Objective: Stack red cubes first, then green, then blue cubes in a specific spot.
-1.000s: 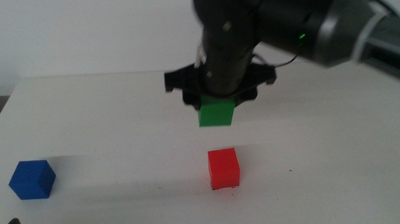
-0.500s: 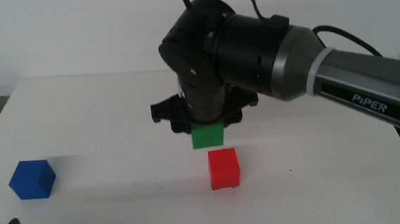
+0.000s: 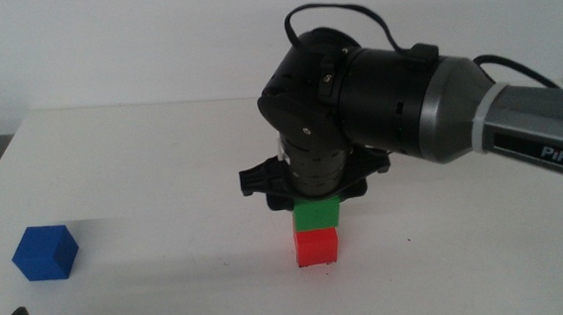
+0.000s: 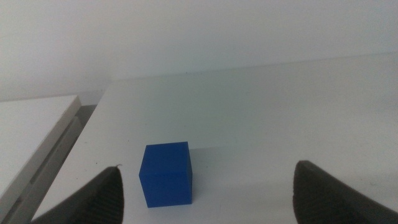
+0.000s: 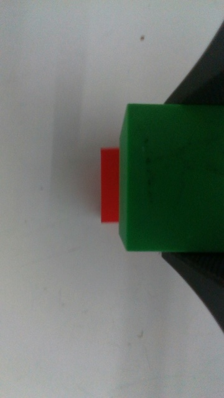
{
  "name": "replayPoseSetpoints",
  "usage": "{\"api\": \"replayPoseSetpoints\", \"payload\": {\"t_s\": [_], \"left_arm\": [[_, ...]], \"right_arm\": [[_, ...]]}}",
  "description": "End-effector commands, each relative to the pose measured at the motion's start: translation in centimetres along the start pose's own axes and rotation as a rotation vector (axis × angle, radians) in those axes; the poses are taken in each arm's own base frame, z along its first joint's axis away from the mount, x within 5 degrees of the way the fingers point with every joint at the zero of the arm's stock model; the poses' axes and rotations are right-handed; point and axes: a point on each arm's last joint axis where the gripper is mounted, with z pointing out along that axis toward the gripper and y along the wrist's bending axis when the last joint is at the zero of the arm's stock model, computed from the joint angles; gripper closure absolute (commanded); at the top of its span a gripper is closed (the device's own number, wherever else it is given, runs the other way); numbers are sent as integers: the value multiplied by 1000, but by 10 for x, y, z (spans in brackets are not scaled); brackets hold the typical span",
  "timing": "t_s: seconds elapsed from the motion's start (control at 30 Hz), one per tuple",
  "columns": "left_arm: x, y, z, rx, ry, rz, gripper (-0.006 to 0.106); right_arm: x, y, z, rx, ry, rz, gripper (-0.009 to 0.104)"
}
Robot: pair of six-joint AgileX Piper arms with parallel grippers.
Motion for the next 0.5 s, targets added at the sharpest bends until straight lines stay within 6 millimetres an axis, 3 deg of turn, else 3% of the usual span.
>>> {"api": "replayPoseSetpoints", "payload": {"t_s": [0.0,0.47], "left_arm": [[-2,0,0,-4,-18,-1,9],[-2,0,0,-4,-18,-1,9]], "right_arm": [[-1,1,5,-12,-9,2,84],[-6,-1,27,-10,15,6,84]]}}
